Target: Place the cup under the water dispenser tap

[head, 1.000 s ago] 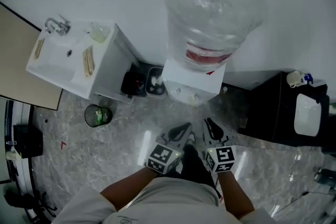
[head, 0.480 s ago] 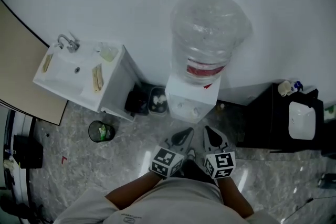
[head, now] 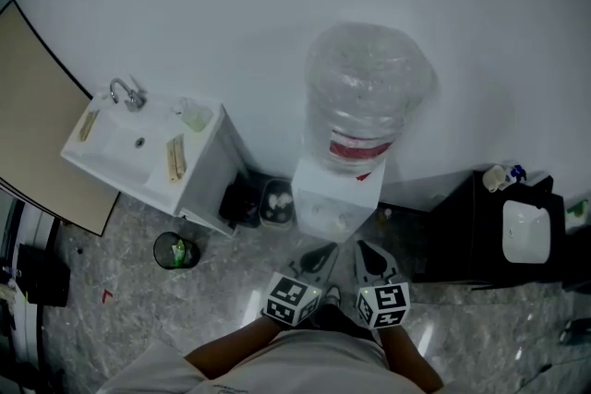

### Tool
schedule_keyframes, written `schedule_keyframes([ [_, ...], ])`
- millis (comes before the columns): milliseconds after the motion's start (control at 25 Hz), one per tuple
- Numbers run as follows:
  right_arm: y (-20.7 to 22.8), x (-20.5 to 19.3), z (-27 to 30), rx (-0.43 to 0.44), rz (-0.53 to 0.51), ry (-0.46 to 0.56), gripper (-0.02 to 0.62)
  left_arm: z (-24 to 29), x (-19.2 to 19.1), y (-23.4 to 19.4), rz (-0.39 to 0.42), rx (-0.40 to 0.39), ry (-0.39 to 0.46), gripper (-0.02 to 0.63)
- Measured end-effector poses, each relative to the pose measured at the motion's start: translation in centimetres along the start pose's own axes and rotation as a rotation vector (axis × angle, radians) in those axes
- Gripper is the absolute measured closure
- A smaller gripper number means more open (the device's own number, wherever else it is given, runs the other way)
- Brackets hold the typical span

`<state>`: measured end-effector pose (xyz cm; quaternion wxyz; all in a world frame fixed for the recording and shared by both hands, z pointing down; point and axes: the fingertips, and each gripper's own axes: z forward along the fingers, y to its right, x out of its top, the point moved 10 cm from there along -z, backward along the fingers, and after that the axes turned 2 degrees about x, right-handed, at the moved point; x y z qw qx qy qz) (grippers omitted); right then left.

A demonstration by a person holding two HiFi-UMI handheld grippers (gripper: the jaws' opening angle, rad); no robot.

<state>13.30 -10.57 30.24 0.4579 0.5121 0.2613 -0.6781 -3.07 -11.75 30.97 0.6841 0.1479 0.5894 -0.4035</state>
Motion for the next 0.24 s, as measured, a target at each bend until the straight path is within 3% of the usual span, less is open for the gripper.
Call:
schedule_keyframes([
  [240,-0.68,0.24,0.31,0.004,-0.008,-0.009,0.58,-0.51,0.15,-0.28,0.005,-0.004,0.005,0.601],
])
